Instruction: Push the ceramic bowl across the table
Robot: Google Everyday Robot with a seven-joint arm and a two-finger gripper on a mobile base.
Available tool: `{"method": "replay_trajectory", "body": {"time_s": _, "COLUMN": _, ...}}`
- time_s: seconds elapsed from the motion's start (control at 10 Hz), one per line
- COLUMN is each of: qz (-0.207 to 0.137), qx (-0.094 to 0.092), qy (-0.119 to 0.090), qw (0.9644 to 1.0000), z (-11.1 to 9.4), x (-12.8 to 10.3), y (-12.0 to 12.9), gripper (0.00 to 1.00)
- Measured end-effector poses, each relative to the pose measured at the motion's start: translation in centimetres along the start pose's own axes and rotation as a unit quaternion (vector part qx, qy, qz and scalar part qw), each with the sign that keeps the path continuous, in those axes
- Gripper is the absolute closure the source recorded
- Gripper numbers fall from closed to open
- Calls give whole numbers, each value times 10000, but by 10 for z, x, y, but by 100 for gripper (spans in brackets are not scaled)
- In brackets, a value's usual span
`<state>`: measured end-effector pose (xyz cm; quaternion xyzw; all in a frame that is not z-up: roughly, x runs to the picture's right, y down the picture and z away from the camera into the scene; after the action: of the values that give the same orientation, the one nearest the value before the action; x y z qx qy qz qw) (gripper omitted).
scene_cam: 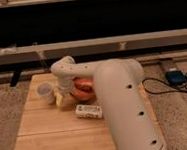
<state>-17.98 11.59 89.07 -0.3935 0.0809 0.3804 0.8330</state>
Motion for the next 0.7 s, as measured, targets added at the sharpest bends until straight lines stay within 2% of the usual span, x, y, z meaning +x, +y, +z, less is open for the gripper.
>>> {"method": "replay_trajectory", "body": {"time_s": 0.4, "qz": -377, "qx": -208, "qy": -38, "qw": 9991, "z": -12, "x": 21, "y": 32, "gripper": 20}}
{"method": "replay_trajectory", "body": {"time_s": 0.7, "qz": -547, "qx": -362, "qy": -5, "qw": 9978, "z": -11, "x": 39, "y": 51, "gripper": 20}}
